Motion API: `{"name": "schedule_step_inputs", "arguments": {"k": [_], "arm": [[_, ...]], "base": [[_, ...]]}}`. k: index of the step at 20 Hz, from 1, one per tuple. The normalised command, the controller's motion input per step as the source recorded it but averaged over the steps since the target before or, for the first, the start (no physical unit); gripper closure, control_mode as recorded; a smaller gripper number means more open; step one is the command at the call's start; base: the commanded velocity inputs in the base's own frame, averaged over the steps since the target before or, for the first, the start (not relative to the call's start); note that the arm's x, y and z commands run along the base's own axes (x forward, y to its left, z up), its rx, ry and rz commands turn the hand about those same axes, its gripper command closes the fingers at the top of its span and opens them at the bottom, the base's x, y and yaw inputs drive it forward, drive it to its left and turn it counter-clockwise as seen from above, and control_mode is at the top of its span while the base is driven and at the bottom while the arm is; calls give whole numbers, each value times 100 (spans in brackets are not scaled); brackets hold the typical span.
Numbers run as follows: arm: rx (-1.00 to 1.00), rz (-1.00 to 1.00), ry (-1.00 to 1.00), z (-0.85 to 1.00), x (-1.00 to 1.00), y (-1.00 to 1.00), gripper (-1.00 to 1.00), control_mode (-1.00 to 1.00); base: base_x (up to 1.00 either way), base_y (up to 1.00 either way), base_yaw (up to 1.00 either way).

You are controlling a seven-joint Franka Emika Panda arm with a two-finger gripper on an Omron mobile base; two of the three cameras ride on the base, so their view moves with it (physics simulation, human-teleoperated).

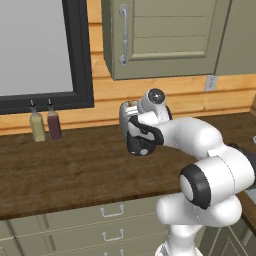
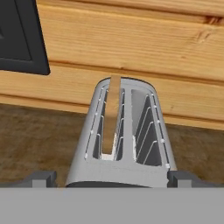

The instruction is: Start the toaster. Once the lever pops up, take the bread to the plate on the dining counter.

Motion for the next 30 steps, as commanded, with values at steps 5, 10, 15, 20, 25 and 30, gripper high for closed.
{"name": "schedule_step_inputs", "arguments": {"k": [5,10,15,20,25,30], "arm": [[0,0,0,-18,16,0,-100,-100],[0,0,0,-13,16,1,-100,-100],[0,0,0,-9,17,3,-100,-100],[0,0,0,-3,18,4,-100,-100],[0,0,0,-7,17,1,-100,-100],[0,0,0,-11,19,0,-100,-100]], "base": [[0,0,0],[0,0,0],[0,0,0],[0,0,0],[0,0,0],[0,0,0]]}}
